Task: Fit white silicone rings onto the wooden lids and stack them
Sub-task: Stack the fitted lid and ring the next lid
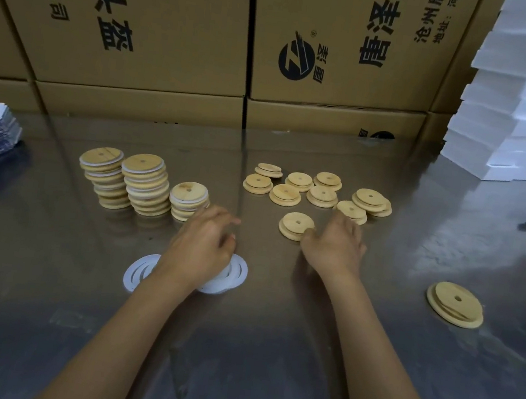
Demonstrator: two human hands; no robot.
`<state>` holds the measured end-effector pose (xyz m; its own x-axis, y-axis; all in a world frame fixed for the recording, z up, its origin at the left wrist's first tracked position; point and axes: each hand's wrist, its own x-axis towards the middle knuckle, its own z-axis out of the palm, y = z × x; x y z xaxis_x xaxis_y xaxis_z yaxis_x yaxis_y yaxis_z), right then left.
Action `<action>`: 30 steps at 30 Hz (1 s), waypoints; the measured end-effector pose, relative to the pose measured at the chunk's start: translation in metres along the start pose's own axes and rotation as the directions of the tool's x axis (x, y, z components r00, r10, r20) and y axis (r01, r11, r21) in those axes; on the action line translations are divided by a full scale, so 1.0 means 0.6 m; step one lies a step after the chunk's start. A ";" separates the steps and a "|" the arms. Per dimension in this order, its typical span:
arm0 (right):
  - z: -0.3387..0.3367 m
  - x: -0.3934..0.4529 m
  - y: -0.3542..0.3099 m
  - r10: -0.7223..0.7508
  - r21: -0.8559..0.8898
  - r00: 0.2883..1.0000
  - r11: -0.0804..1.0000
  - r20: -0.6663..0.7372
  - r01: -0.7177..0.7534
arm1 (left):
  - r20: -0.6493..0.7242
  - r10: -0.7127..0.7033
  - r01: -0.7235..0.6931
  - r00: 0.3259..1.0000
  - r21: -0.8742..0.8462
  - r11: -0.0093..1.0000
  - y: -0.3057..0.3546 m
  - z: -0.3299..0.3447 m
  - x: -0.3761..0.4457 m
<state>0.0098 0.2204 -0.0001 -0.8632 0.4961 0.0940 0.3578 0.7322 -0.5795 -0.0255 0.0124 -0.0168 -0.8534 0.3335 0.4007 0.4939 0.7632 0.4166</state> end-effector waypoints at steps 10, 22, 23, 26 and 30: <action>0.023 0.007 0.000 -0.078 0.006 0.996 0.997 0.050 0.078 | 0.080 -0.021 0.025 0.997 -0.047 0.999 0.004 -0.008 -0.001; 0.032 -0.010 -0.033 -0.210 0.671 0.946 0.741 0.246 -0.010 | 0.218 -0.130 0.172 0.967 -0.184 0.968 -0.007 -0.038 0.003; 0.031 -0.010 -0.034 -0.199 0.663 0.945 0.748 0.258 -0.024 | 0.273 -0.126 0.181 0.954 -0.189 0.965 -0.012 -0.043 0.004; 0.029 -0.010 -0.035 -0.165 0.712 0.947 0.697 0.275 -0.085 | 0.344 -0.083 0.163 0.935 -0.211 0.964 -0.014 -0.049 0.004; 0.028 -0.007 -0.032 -0.103 0.795 0.949 0.577 0.297 -0.186 | 0.375 -0.059 0.139 0.925 -0.192 0.972 -0.007 -0.052 0.002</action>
<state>0.0005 0.1963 -0.0027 -0.9621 0.2571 -0.0910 0.0835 -0.0402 -0.9957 -0.0232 -0.0076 0.0071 -0.8810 0.4713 0.0402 0.3930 0.6819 0.6169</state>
